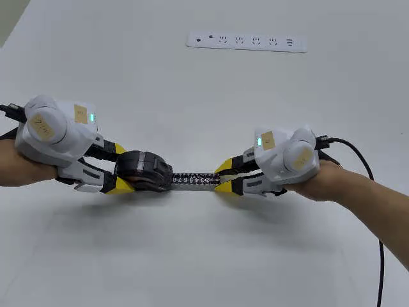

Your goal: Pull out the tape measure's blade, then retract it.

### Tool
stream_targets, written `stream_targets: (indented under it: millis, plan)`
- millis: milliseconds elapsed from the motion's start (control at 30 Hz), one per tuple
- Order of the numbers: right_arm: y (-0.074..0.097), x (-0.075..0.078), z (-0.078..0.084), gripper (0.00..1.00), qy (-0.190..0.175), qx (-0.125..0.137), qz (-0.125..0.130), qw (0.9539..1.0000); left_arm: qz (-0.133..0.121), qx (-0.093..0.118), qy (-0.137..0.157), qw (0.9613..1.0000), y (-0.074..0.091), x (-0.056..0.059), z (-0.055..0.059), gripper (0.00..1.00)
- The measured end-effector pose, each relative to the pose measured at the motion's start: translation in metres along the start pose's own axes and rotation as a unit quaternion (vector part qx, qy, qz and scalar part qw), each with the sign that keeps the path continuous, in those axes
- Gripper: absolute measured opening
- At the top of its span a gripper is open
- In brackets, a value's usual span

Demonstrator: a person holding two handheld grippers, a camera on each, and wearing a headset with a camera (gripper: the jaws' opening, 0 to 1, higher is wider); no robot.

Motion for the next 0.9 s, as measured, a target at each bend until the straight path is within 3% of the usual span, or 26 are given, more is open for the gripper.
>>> stream_targets:
  millis: [900]
  plan:
    - [0.027, -0.001, 0.030, 0.12, -0.008, -0.016, 0.003, 0.9998, 0.004, -0.002, 0.003, 1.0000, 0.000, 0.001, 0.000, 0.29]
Point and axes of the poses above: the centre of the closed fingertips' face, and the gripper's own axes: y roughly backward along the fingers, x roughly to its right, z roughly out of its underside, the point moved 2 cm from there along y, roughly backward along the fingers, and after that the axes turned 10 degrees about -x, right-handed, at the moved point
